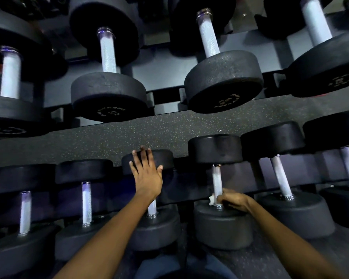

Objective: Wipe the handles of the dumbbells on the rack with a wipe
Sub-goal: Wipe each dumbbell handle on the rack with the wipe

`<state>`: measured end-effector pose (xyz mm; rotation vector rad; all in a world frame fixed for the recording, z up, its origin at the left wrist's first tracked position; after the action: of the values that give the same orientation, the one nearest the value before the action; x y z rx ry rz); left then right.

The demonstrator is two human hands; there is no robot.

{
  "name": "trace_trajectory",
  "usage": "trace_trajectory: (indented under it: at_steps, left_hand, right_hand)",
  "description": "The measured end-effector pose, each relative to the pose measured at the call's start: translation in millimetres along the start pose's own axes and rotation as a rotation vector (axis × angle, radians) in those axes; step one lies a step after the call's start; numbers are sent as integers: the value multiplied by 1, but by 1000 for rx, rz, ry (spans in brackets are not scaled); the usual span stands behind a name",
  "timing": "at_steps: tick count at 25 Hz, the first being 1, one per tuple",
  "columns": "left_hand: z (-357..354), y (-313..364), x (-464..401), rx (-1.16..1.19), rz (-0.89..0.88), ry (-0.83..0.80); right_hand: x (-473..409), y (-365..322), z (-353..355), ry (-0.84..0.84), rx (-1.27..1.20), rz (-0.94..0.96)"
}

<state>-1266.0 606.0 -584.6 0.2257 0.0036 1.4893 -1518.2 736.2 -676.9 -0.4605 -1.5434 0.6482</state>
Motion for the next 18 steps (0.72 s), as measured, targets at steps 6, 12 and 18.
trace_trajectory:
  at_steps: [6,12,18]
  left_hand:
    - [0,0,1,5,-9,2]
    - [-4,-1,-1,46,-21,12]
    - [-9,-3,-3,11,-52,100]
  right_hand:
    - [-8,-23,30,330,-206,74]
    - [7,-16,19,349,122,55]
    - [-12,-53,36,502,-144,149]
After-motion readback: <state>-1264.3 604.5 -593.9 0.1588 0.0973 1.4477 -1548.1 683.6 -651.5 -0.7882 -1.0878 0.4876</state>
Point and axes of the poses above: each hand's wrist, its own x-axis away from the middle knuckle, its own z-axis out of the back of the hand, y = z × x, the point moved 4 cm from there along -x, towards the middle knuckle, and after that the axes turned 5 degrees about z, right-handed, at the moved point
